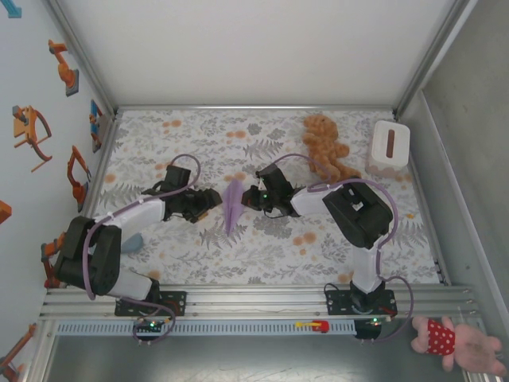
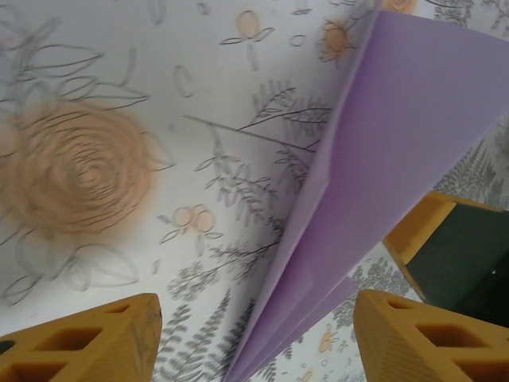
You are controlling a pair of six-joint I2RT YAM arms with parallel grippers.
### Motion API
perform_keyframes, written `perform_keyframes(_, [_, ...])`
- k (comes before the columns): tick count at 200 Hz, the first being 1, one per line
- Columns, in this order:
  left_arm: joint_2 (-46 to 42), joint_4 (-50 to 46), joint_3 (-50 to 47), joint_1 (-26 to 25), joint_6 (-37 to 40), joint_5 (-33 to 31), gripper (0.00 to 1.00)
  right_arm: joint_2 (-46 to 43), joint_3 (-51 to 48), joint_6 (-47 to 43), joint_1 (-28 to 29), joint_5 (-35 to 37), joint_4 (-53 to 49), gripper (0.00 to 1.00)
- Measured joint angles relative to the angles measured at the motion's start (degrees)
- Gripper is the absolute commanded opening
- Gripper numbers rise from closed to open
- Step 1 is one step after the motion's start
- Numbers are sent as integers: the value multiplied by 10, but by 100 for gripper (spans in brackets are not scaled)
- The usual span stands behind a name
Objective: Fold a paper plane with a square sheet of paper (pick it up from the middle)
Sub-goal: Turn over the paper plane at the center of the table, then move a paper plane to the center of the table.
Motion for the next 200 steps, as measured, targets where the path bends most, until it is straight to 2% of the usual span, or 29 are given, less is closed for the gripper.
perform_keyframes(19, [21, 3, 19, -6, 9, 7, 44, 0, 0, 0, 0, 0, 2, 0])
perform_keyframes(32, [39, 0, 38, -7, 21, 10, 39, 0, 0, 0, 0, 0, 3, 0])
perform_keyframes(75, [97, -15, 89, -5, 71, 9, 35, 0, 0, 0, 0, 0, 2, 0])
perform_keyframes(115, [147, -16, 112, -2, 88, 31, 27, 0, 0, 0, 0, 0, 2, 0])
perform_keyframes(164, [173, -14, 132, -2, 102, 53, 6, -2, 0, -1, -2, 0, -6, 0])
perform_keyframes(200, [171, -14, 132, 3, 104, 53, 3, -28, -7, -1, -10, 1, -10, 0])
